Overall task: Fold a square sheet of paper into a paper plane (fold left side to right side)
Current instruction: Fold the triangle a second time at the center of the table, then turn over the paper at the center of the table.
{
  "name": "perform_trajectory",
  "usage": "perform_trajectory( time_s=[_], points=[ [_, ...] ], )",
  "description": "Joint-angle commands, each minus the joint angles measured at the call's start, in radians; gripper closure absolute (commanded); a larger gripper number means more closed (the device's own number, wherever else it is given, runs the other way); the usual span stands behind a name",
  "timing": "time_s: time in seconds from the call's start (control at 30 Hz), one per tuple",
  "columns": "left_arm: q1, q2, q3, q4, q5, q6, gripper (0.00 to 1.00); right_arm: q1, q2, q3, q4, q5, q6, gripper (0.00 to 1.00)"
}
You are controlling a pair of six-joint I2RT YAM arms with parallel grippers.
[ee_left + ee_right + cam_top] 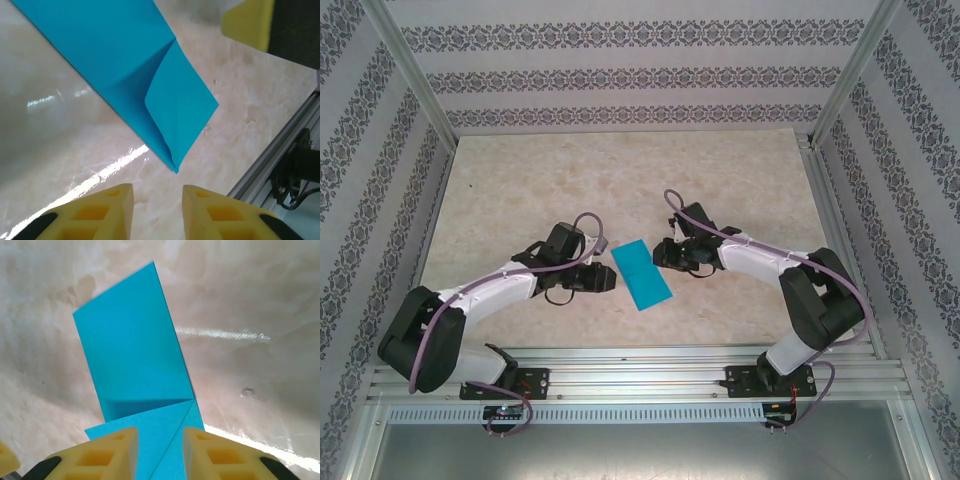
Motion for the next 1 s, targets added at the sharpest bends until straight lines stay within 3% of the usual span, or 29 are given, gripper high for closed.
perform_trajectory(
  time_s=[0.0, 0.17, 0.47, 0.97],
  points=[
    [0.016, 0.058, 0.036, 0.142, 0.07, -0.084, 0.63, -0.024, -0.053, -0.032, -0.02, 0.045, -0.038, 0.68],
    [0.016, 0.183, 0.082, 0.237, 0.099, -0.118, 0.57, -0.046, -0.101, -0.105, 0.027, 0.023, -0.035, 0.64],
    [0.004, 0.35, 0.133, 0.297, 0.144, -0.138, 0.59, -0.055, -0.122, -0.162, 0.091, -0.031, -0.027, 0.63],
    [-0.003, 0.362, 0.121, 0.281, 0.135, -0.109, 0.94, -0.049, -0.091, -0.224, 0.224, -0.11, 0.032, 0.55]
  ],
)
